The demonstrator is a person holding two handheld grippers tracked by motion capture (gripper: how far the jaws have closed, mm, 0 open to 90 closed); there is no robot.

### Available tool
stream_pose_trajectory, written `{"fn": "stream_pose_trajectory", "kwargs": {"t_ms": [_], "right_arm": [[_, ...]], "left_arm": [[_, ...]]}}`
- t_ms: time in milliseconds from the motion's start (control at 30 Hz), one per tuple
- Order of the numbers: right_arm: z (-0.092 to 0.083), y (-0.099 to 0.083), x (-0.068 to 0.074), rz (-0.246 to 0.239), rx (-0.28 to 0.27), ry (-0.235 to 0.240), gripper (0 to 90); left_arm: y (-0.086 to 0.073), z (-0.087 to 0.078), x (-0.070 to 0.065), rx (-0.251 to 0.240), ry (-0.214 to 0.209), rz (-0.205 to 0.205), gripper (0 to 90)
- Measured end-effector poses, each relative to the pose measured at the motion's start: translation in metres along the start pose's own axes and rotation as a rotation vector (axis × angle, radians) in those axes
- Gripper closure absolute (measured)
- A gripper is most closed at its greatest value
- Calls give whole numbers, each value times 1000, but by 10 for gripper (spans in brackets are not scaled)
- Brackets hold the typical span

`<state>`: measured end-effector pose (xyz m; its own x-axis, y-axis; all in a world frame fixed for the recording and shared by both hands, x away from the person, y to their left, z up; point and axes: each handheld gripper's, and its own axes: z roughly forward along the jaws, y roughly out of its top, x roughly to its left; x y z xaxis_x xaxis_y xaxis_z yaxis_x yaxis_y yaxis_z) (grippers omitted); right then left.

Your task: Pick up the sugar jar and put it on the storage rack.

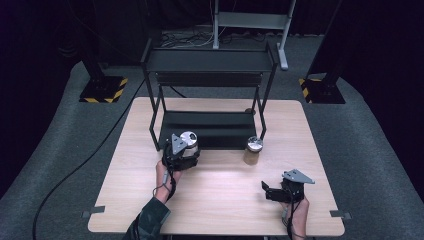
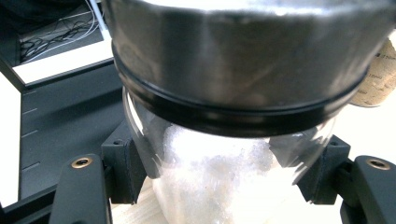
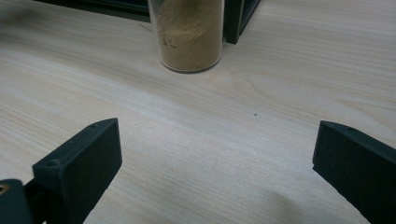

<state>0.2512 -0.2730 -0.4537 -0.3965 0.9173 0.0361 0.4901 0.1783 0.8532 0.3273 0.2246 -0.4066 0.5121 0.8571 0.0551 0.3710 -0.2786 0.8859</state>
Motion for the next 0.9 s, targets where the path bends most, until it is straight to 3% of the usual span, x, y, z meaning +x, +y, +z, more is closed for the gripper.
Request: {"fn": "stream_pose_trajectory", "kwargs": {"t_ms": [900], "right_arm": [[0, 0, 0, 1, -1, 0, 3]], "left_arm": [[15, 15, 4, 4, 0, 8, 299]]}}
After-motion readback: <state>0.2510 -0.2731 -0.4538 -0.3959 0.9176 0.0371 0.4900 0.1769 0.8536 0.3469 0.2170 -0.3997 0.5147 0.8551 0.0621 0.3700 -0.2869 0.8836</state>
